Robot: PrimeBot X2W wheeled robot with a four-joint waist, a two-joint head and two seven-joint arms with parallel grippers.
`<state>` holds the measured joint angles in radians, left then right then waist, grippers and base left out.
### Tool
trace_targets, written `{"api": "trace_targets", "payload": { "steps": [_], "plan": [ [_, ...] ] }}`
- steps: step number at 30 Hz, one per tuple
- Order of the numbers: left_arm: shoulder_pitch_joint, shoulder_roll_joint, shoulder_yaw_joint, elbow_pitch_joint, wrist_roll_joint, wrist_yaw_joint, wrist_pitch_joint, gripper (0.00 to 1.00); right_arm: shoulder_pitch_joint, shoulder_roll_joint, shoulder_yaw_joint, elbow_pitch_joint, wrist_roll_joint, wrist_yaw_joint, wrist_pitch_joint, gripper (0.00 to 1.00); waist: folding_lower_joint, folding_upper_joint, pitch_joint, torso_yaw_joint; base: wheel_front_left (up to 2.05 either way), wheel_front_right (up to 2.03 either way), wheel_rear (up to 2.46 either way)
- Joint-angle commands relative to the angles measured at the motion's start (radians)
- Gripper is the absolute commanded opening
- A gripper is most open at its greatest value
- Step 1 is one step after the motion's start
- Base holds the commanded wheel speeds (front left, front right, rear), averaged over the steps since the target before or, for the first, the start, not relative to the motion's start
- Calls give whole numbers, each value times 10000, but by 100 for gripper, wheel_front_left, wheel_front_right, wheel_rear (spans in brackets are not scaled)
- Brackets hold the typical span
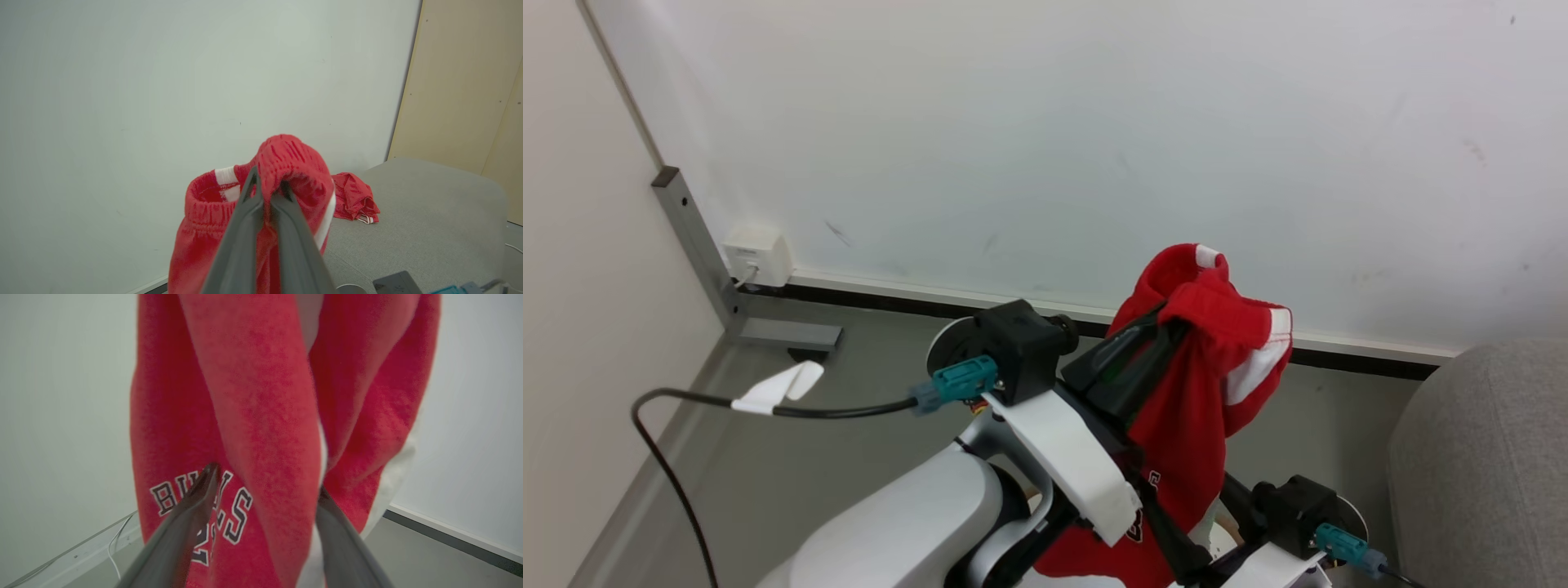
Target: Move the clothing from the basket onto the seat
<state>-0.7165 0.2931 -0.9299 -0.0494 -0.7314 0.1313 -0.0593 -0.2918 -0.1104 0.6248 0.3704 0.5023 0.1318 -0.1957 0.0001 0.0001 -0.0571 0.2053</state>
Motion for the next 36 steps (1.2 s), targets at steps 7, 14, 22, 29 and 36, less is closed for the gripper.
{"api": "trace_targets", "payload": {
  "steps": [7, 14, 22, 29, 36],
  "plan": [
    [201, 5, -108, -360, 84, 88, 119, 0, -546, 142, 217, 573, 381, -22, -418, 0, -1, -1, -29, 194, 0, 0, 0],
    [394, 233, 65, -162, -117, 226, -20, 0, -639, 51, 223, 632, 491, -22, -611, 0, -1, -1, -15, 51, 0, 0, 0],
    [517, 493, 335, 197, -182, 308, -223, 0, -399, -66, -189, 275, 513, -22, -684, 0, -1, -1, 47, -91, 0, 0, 0],
    [715, 581, 149, 335, -88, 291, -225, 0, -82, -129, -954, -268, 349, -22, -697, 0, -1, -1, 63, -182, 0, 0, 0],
    [886, 595, 9, 394, -114, 327, -203, 100, 122, -162, -1427, -632, 215, -22, -697, 0, -1, -1, 82, -249, 0, 0, 0]
  ]
}}
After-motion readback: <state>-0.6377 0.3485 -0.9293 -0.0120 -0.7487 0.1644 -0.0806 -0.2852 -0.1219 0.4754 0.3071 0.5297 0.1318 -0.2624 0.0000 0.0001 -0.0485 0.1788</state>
